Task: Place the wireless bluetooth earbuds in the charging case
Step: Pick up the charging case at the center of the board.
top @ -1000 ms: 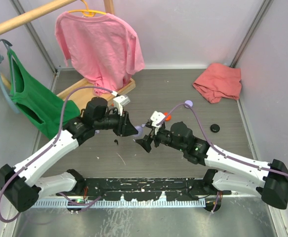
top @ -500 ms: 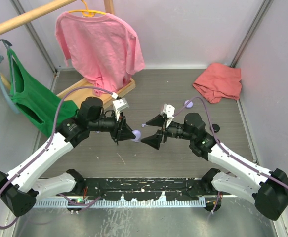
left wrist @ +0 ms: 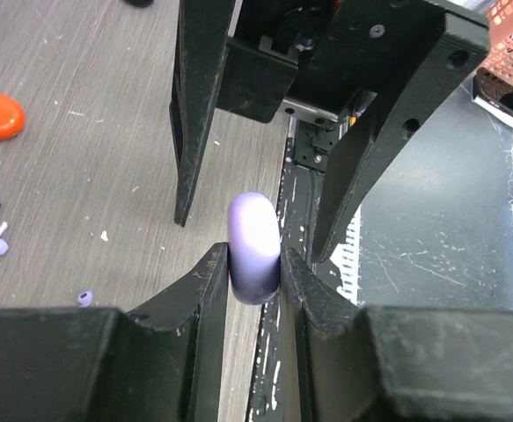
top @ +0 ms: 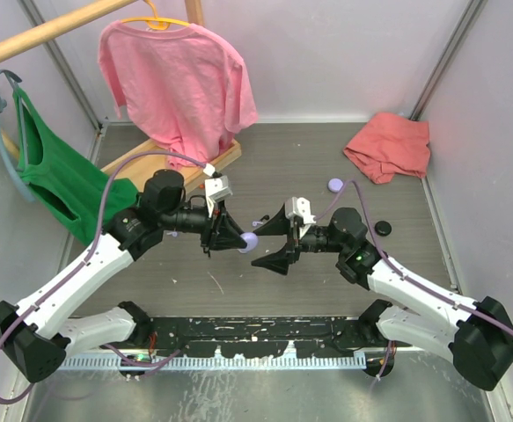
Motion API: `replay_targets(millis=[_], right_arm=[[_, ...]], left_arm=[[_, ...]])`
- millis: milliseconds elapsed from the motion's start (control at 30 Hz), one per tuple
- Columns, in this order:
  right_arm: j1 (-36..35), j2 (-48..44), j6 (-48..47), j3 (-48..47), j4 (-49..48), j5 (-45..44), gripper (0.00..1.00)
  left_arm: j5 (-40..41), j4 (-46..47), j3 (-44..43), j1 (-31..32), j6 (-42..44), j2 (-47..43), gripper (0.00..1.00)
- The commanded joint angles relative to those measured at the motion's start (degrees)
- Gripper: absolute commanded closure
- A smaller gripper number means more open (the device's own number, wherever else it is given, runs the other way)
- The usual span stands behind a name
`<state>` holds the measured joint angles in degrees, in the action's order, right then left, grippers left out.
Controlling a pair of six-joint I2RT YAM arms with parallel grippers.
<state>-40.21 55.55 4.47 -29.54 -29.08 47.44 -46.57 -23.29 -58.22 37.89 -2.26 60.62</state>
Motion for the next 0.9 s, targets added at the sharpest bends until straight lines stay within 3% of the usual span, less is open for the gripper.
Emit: replay_targets(millis=[0, 167, 867], right_arm=[[0.18, 0.94, 0.88, -1.63, -4.60, 1.08, 0.23], [0.13, 2.53, 1.55, -3.34, -3.48, 1.77, 0.36], [0.19, 2.27, 5.88, -3.07, -7.21, 2.73, 0.59]], left_arm=[[-3.31, 5.55, -0.37, 0.19, 2.77, -0.20, 0.85], [-3.87, 5.39, -1.00, 0.14, 3.71, 0.85, 0.85], [-5.35, 5.09, -0.69, 0.17, 5.78, 1.00, 0.85]])
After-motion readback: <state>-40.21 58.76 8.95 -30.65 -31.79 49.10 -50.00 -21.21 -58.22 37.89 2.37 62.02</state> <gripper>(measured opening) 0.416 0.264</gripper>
